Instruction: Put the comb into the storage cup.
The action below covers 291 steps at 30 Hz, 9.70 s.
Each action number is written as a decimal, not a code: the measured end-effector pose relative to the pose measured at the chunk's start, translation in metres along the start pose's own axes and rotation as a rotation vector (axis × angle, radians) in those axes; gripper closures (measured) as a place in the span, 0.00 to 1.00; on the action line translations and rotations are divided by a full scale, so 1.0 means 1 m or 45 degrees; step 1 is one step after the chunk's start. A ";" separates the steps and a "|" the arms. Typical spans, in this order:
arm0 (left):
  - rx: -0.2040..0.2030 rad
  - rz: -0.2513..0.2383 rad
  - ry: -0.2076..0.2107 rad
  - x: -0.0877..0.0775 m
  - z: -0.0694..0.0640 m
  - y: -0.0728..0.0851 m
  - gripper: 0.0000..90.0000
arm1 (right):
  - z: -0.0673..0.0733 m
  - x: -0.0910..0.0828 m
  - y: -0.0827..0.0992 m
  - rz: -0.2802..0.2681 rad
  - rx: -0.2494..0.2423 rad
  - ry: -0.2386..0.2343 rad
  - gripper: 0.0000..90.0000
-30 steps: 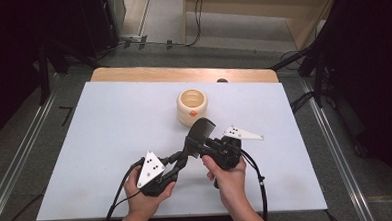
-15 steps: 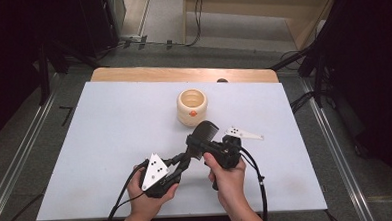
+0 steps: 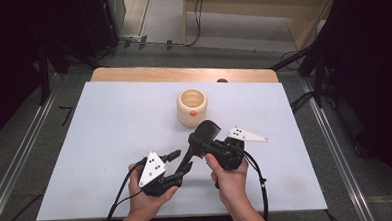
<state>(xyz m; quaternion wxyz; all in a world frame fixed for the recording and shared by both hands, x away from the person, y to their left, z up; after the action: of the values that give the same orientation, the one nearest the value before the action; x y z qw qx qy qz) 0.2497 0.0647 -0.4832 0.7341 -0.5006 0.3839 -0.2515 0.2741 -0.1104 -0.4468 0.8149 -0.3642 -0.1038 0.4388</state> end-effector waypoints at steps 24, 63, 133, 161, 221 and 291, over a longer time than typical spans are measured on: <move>-0.128 -0.013 -0.039 -0.054 0.061 0.032 0.00 | 0.000 -0.018 -0.017 -0.075 -0.158 0.049 0.92; -0.191 0.003 -0.255 -0.118 0.117 0.078 0.00 | -0.011 -0.017 -0.048 -0.120 -0.246 0.088 0.92; -0.169 0.012 -0.259 -0.113 0.112 0.083 0.00 | -0.005 -0.001 -0.129 -0.245 -0.391 0.134 0.92; -0.175 0.005 -0.261 -0.113 0.112 0.083 0.00 | -0.024 0.029 -0.161 -0.250 -0.416 0.218 0.92; -0.165 0.000 -0.243 -0.114 0.112 0.083 0.00 | -0.095 0.090 -0.101 -0.191 -0.181 0.336 0.92; -0.142 0.001 -0.244 -0.114 0.110 0.082 0.00 | -0.111 0.038 -0.096 -0.051 -0.283 0.391 0.00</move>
<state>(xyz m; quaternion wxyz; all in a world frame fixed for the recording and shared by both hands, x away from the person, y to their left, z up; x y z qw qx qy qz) 0.2723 0.2408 -0.5013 0.7385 -0.5622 0.3254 -0.1806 0.4125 -0.1693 -0.4664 0.7844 -0.5125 -0.0332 0.3477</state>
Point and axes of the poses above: each handheld gripper's, and its own axes: x roughly forward along the jaws, y roughly out of its underside, z roughly to its left, the point moved 4 cm from there along x, roughly forward along the jaws, and after that the axes turned 14 degrees about x, right-handed, at the moved point
